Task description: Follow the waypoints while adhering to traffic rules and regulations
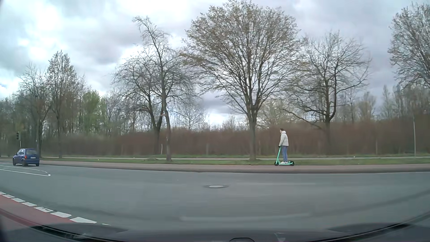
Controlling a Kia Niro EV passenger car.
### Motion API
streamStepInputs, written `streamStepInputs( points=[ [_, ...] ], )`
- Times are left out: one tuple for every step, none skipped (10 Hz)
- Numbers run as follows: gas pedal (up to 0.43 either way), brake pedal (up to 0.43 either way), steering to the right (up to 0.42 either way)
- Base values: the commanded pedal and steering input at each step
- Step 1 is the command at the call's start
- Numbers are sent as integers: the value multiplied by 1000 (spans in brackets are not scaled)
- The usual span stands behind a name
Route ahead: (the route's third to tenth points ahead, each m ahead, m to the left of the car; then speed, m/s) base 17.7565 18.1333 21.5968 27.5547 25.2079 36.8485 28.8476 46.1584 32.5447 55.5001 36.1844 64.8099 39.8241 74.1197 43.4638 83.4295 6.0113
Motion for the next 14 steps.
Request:
streamStepInputs(
  points=[
    [189,0,-249],
    [189,0,-249],
    [189,0,-244],
    [177,0,-239],
    [138,0,-237],
    [130,0,-236],
    [130,0,-237],
    [150,0,-240],
    [189,0,-245],
    [189,0,-251],
    [177,0,-255],
    [130,0,-261],
    [118,0,-261],
    [118,0,-261]
  ],
)
